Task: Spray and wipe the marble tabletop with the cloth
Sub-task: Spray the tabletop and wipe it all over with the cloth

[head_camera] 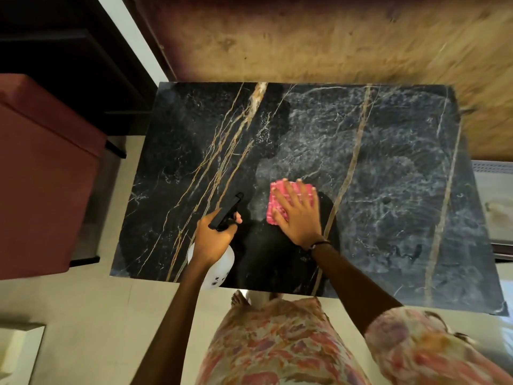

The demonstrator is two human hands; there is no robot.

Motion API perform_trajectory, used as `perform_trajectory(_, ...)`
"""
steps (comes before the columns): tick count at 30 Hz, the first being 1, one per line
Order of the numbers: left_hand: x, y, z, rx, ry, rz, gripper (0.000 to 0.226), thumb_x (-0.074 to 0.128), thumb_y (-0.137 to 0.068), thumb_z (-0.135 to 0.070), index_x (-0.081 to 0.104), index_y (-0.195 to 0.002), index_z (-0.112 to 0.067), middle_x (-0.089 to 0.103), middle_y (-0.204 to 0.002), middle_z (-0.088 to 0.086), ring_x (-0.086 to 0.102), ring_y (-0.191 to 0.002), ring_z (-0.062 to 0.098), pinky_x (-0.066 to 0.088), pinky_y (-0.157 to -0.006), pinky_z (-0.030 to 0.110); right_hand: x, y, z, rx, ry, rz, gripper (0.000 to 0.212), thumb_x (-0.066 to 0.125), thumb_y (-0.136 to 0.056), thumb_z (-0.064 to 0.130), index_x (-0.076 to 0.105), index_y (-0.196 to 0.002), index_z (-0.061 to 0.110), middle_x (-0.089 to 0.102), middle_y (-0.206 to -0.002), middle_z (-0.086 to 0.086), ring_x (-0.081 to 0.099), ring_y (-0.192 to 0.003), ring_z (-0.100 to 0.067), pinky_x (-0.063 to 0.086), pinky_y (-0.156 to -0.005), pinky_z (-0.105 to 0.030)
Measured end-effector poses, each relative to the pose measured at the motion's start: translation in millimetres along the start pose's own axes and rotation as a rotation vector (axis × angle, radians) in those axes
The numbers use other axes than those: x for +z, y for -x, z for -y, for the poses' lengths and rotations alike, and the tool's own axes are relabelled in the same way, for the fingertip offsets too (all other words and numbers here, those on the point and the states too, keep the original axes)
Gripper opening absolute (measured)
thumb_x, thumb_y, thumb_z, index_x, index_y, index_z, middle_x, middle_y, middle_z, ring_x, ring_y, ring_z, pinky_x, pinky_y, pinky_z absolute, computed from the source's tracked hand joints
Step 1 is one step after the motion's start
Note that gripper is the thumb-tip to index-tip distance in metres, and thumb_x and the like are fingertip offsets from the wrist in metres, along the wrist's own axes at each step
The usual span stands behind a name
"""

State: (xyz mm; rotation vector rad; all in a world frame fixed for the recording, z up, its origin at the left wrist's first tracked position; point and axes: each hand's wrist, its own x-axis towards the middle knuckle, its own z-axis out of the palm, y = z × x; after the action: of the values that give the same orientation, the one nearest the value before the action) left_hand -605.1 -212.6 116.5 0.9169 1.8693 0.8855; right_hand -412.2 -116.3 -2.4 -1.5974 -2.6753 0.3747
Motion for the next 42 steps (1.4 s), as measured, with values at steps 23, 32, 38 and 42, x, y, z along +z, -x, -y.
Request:
perform_trajectory(23, -11, -53, -3, 0.012, 0.091, 0.031, 0.031, 0.057, -0.078, 0.010, 0.068, -0.081, -0.018, 0.070, -0.082, 0.006, 0.060, -0.062, -0.001, 0.046, -0.069, 0.022, 3, -57, 34, -0.235, 0.012, 0.037, 0.058, 0.025, -0.097, 0.053, 0.027, -0.150, 0.030, 0.024, -0.159, -0.005, 0.013, -0.148, -0.033, 0.012, -0.118, -0.062)
perform_trajectory(32, -13, -102, -10, 0.020, 0.167, 0.038, 0.044, 0.056, -0.078, 0.014, 0.067, -0.076, -0.028, 0.070, -0.082, -0.002, 0.067, -0.082, 0.004, 0.048, -0.075, 0.008, -9, -20, -58, -0.154, 0.064, 0.018, 0.060, 0.030, -0.093, 0.055, 0.030, -0.149, 0.032, 0.033, -0.156, -0.005, 0.014, -0.148, -0.028, 0.017, -0.117, -0.055)
perform_trajectory(38, -9, -129, -25, 0.062, 0.124, 0.078, 0.031, 0.055, -0.080, 0.013, 0.066, -0.079, -0.015, 0.067, -0.080, 0.002, 0.058, -0.057, -0.002, 0.044, -0.057, 0.008, -25, -113, -13, 0.189, -0.020, 0.000, 0.061, 0.023, -0.094, 0.055, 0.031, -0.149, 0.030, 0.026, -0.159, -0.006, 0.017, -0.147, -0.036, 0.010, -0.118, -0.060)
perform_trajectory(42, -11, -142, -31, 0.027, 0.138, 0.093, 0.024, 0.060, -0.080, 0.007, 0.069, -0.081, -0.016, 0.066, -0.071, 0.000, 0.055, -0.050, -0.002, 0.042, -0.055, 0.010, -10, -132, 33, -0.028, 0.007, 0.054, 0.060, 0.018, -0.096, 0.055, 0.024, -0.151, 0.033, 0.019, -0.161, -0.006, 0.009, -0.149, -0.034, 0.009, -0.118, -0.062)
